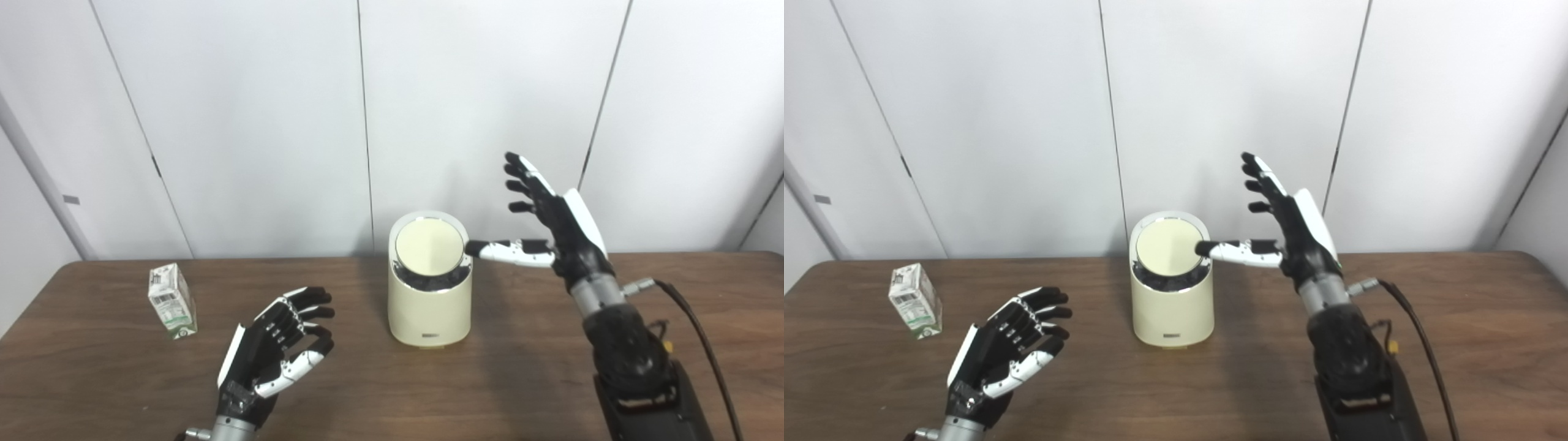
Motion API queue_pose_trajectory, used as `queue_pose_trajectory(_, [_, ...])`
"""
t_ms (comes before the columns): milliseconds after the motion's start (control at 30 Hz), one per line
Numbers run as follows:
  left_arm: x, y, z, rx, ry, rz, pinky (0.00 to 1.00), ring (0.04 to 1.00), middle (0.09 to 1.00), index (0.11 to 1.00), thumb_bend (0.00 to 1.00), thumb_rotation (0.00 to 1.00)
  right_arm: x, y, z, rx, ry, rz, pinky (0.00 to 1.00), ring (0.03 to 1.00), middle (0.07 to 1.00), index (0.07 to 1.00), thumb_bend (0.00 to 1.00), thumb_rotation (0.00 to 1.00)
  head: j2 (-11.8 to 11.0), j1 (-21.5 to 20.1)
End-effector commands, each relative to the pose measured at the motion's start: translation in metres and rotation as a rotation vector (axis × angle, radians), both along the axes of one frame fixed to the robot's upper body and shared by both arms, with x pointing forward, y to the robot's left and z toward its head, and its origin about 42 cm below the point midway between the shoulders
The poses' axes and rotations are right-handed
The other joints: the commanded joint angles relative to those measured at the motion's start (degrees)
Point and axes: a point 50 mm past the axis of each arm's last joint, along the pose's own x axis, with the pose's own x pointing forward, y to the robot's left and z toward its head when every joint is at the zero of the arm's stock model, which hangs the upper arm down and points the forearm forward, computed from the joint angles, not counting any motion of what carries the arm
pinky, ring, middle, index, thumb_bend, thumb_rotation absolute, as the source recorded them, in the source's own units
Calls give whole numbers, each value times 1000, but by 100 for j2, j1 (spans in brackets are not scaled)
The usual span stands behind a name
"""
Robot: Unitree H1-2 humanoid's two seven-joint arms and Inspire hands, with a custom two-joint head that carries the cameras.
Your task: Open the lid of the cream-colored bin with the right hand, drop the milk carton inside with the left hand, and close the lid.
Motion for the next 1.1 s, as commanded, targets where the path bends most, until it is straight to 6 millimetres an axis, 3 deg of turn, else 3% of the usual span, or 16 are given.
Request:
queue_pose_trajectory(0, [7, -3, 20, 14, -93, -4, 559, 694, 748, 749, 655, 203, 5, 9, 29, -14, -70, 8, 749, 886, 916, 941, 798, 351, 2, -5])
queue_pose_trajectory(433, [6, -5, 23, -1, -84, -7, 562, 698, 749, 746, 642, 179, 31, 35, 41, -97, -29, -21, 724, 882, 941, 937, 794, 332, 25, 30])
queue_pose_trajectory(633, [7, -7, 21, -3, -83, -11, 549, 692, 748, 748, 647, 179, 44, 38, 36, -115, 3, -28, 794, 915, 947, 948, 832, 328, 18, 61])
queue_pose_trajectory(767, [7, -9, 21, 7, -88, -9, 554, 688, 747, 750, 653, 206, 48, 40, 34, -134, 21, -33, 774, 904, 943, 949, 857, 321, 24, 76])
queue_pose_trajectory(1067, [8, -11, 21, -23, -85, -36, 518, 668, 741, 753, 634, 162, 49, 40, 28, -188, 31, -48, 737, 897, 949, 954, 898, 301, 28, 78])
